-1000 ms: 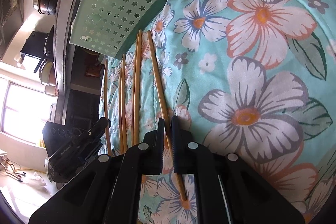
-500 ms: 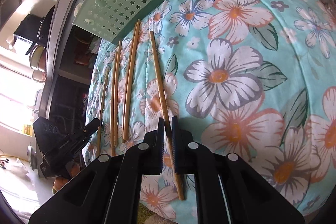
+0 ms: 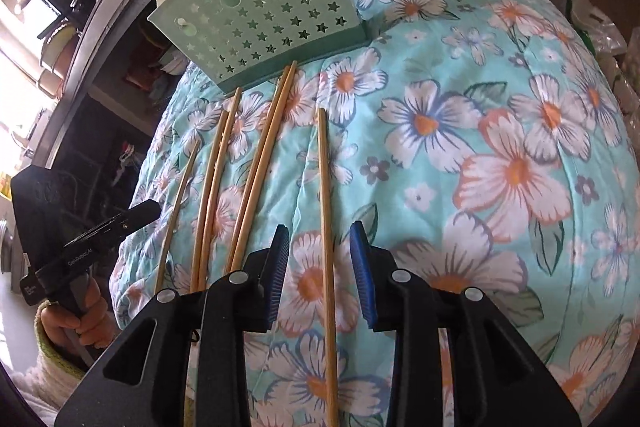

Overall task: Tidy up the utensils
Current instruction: 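Grasp a wooden chopstick with the left tool while the right tool grasps another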

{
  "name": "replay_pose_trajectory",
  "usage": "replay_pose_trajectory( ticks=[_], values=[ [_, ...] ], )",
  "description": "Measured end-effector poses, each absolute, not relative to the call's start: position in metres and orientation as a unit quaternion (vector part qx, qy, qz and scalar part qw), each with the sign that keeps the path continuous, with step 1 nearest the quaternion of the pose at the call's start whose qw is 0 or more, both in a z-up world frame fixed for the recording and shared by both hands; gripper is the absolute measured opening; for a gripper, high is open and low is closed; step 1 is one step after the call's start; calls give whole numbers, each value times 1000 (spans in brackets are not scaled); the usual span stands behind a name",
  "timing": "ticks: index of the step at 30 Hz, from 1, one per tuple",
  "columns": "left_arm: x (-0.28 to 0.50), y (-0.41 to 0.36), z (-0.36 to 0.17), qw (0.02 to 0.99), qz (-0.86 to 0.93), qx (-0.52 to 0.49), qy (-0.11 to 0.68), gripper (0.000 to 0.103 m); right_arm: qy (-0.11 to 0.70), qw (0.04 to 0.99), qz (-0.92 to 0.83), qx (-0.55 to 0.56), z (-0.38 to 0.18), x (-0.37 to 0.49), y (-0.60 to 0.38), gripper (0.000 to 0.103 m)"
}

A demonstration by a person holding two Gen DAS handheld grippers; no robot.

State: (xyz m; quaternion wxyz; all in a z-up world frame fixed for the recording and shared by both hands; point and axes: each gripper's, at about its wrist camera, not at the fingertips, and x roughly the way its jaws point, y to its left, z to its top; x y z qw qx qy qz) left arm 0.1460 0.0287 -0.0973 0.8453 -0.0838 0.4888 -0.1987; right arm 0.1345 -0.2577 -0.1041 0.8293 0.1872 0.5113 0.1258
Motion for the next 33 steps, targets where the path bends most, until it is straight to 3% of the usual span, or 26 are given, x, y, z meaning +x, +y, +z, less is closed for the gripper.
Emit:
replay_pose_trajectory(
  ticks=[16, 24, 27, 33],
  values=[
    [200, 6, -121, 842, -189, -34, 504, 32, 531, 823, 140, 143, -117, 198, -242, 30],
    [200, -6, -124, 859, -181, -4, 479, 31, 529, 830, 132, 116, -124, 209, -233, 18],
    [199, -9, -124, 863, -171, 0, 475, 25, 526, 834, 128, 108, -126, 212, -226, 9],
    [204, 1, -124, 863, -160, -26, 478, 8, 517, 833, 134, 143, -123, 210, -232, 6]
  ],
)
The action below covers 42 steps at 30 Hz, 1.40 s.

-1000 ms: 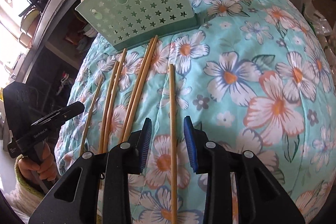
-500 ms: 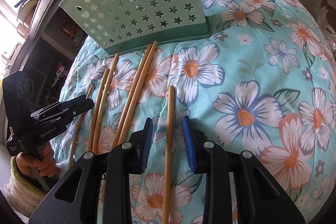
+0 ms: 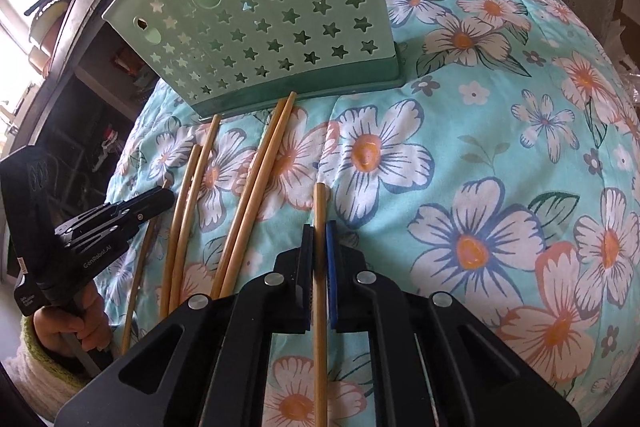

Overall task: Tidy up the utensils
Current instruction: 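Grasp a wooden chopstick with the left tool while the right tool grasps another, then lift both chopsticks up above the mint-green holder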

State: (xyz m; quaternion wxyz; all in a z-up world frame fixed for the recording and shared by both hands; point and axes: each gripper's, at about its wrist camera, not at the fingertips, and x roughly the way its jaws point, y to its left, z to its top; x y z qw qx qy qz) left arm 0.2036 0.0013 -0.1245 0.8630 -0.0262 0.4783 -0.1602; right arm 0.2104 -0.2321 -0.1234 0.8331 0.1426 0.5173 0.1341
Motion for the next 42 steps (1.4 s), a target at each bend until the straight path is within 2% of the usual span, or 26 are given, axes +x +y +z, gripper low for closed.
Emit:
replay_pose_trajectory(
  ticks=[6, 15, 32, 42],
  values=[
    [206, 11, -115, 861, -174, -68, 473, 6, 491, 843, 140, 170, -102, 206, -245, 6],
    [186, 30, -50, 882, -214, -134, 398, 5, 420, 883, 137, 162, -39, 187, -262, 6],
    [142, 29, 49, 910, -270, -120, 289, 5, 308, 929, 136, 154, 40, 138, -278, 6],
    [148, 24, 132, 927, -295, -135, 188, 5, 262, 942, 135, 157, 66, 121, -292, 6]
  ],
)
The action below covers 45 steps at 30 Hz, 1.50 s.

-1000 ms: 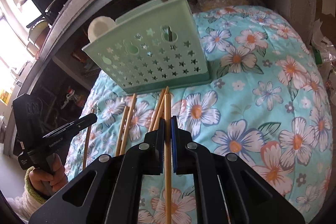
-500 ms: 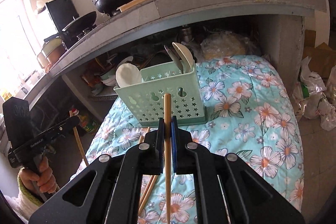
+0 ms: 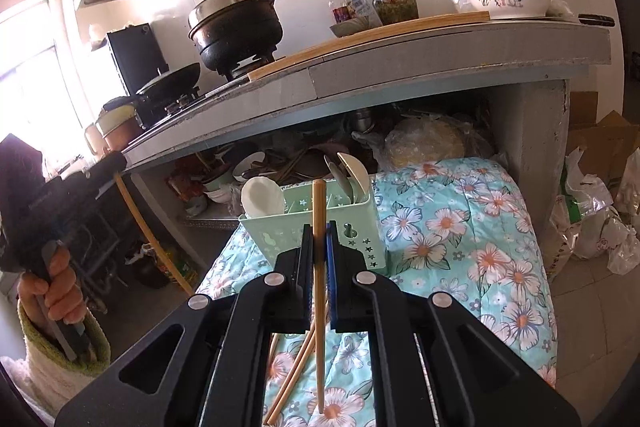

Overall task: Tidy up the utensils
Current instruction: 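Lift both chopsticks up above the mint-green holder, then drop the chopstick into the holder with the left tool while the right tool carries its chopstick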

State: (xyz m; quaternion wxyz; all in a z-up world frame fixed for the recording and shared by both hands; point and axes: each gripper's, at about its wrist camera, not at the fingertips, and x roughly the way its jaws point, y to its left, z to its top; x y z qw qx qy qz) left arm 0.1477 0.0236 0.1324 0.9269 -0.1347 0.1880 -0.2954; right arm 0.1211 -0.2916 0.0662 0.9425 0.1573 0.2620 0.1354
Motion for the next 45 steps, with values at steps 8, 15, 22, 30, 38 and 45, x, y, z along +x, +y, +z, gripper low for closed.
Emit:
replay_pose_trajectory(
  ticks=[8, 15, 22, 30, 38, 45],
  values=[
    [178, 21, 179, 941, -282, -159, 95, 5, 262, 940, 140, 167, 64, 121, -302, 6],
    [225, 12, 176, 949, -250, -173, 78, 5, 277, 933, 146, 179, 53, 131, -307, 6],
    [267, -8, 138, 956, -232, -152, 100, 5, 289, 926, 155, 189, 40, 141, -310, 6],
    [284, -19, 94, 948, -241, -140, 153, 5, 304, 921, 154, 189, 31, 150, -311, 6],
    [272, -17, 84, 936, -266, -145, 180, 26, 297, 925, 149, 182, 39, 146, -309, 6],
    [236, -7, 88, 935, -278, -138, 171, 34, 283, 932, 144, 176, 53, 141, -308, 6]
  ],
)
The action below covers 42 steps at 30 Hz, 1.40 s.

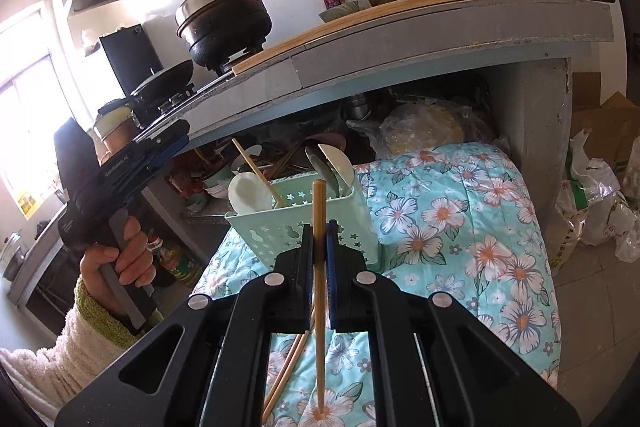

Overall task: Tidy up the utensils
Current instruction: 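Drop the chopstick into the holder with the left tool while the right tool carries its chopstick, then lower the chopstick into the holder and open the right tool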

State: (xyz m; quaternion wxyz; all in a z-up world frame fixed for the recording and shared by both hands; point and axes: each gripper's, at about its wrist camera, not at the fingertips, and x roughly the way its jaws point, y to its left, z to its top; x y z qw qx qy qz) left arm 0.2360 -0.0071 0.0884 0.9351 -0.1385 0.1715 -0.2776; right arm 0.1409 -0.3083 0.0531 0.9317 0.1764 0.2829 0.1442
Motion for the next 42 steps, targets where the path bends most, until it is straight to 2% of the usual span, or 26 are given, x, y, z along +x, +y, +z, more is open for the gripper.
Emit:
replay_pose_trajectory(
  ticks=[6, 17, 24, 31, 42],
  values=[
    [202, 12, 72, 936, -263, -135, 193, 36, 253, 942, 149, 164, 82, 148, -307, 6],
    [163, 19, -33, 899, -242, -131, 341, 36, 172, 962, 156, 143, 152, 189, -288, 6],
    [149, 15, -66, 887, -246, -152, 360, 35, 130, 973, 142, 129, 183, 230, -264, 6],
    [144, 8, -73, 889, -257, -133, 354, 35, 123, 980, 124, 91, 174, 274, -230, 6],
    [150, 15, -84, 882, -255, -146, 368, 35, 201, 973, 111, 33, 103, 313, -204, 6]
  ],
)
